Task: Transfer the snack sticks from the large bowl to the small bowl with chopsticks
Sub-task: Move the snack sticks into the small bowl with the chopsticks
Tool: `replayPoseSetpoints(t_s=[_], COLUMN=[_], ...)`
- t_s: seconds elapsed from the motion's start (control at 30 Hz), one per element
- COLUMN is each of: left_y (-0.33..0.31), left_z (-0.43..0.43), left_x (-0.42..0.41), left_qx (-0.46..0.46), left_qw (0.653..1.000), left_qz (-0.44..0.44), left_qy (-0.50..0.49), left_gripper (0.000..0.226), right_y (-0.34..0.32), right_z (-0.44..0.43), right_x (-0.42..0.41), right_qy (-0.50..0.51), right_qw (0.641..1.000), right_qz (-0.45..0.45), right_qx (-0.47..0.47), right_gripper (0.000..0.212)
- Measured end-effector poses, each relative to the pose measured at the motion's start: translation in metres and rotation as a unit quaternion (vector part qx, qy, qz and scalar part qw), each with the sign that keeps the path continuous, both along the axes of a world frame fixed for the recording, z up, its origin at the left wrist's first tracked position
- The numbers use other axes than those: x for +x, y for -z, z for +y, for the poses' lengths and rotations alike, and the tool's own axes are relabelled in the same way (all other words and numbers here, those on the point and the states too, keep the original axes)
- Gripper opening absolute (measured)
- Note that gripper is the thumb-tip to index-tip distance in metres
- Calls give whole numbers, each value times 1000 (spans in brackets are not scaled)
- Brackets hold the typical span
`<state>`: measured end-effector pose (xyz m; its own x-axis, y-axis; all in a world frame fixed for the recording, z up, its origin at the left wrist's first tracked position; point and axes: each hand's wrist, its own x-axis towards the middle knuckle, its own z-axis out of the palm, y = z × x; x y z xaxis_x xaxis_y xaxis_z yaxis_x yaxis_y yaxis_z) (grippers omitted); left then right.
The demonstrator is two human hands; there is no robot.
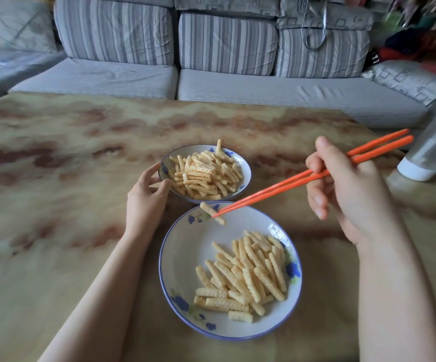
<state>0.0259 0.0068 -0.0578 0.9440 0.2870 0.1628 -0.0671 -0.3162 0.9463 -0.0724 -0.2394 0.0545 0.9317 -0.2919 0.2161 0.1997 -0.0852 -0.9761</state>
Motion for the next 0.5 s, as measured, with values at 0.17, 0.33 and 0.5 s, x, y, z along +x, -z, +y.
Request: replayPoseSetpoints(t_s=[0.17, 0.33, 0.5], left_y=[0, 0, -1], left_z=[-1, -1, -1], left_x=[-1, -1, -1], left_qx=[-15, -12, -11], left_qw=[1000, 1000, 1000], left_qz=[-1, 3, 5], left_qy=[2, 2, 2], left_gripper=[41, 41, 42], right_y=[6, 15, 27], right_z=[11, 26, 36], right_x=[11, 22, 33], right_qy=[79, 114, 104], right_qw=[991, 986, 990], right_qz=[-63, -82, -65], right_qx=[91, 92, 71], right_gripper=[40, 41, 43])
